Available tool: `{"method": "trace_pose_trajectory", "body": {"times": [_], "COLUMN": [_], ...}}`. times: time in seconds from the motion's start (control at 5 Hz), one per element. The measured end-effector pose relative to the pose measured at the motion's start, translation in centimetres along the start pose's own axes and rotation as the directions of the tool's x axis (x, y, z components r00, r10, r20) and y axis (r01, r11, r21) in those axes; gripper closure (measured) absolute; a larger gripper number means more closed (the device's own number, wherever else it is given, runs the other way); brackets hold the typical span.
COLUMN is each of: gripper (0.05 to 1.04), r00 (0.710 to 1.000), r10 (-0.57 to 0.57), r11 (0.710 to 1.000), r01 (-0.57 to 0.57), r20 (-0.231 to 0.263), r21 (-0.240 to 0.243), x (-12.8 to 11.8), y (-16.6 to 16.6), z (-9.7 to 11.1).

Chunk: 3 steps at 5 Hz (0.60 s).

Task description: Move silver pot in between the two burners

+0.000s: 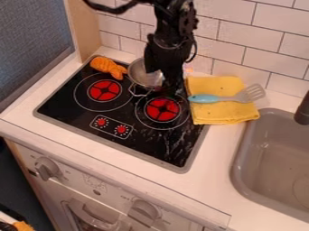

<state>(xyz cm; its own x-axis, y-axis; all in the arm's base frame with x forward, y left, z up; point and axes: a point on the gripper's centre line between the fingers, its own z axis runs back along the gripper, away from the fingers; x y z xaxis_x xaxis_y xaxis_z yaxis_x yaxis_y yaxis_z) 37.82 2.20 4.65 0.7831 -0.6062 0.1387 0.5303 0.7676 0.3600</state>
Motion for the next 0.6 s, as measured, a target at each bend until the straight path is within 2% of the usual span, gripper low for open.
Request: {"method": "trace_pose_trajectory", "body": {"times": [0.4,0.6], "gripper": [0.082,0.082], "r00": [0.993,0.985], "r10": [0.024,0.080], "r11": [0.999,0.993], "r01": [-0.029,-0.091], "r20": [0.119,0.152], "r21": [0.038,0.069], "x": [1.1,0.6], "y": [1.5,2.0], "z": [5.3,7.3]}}
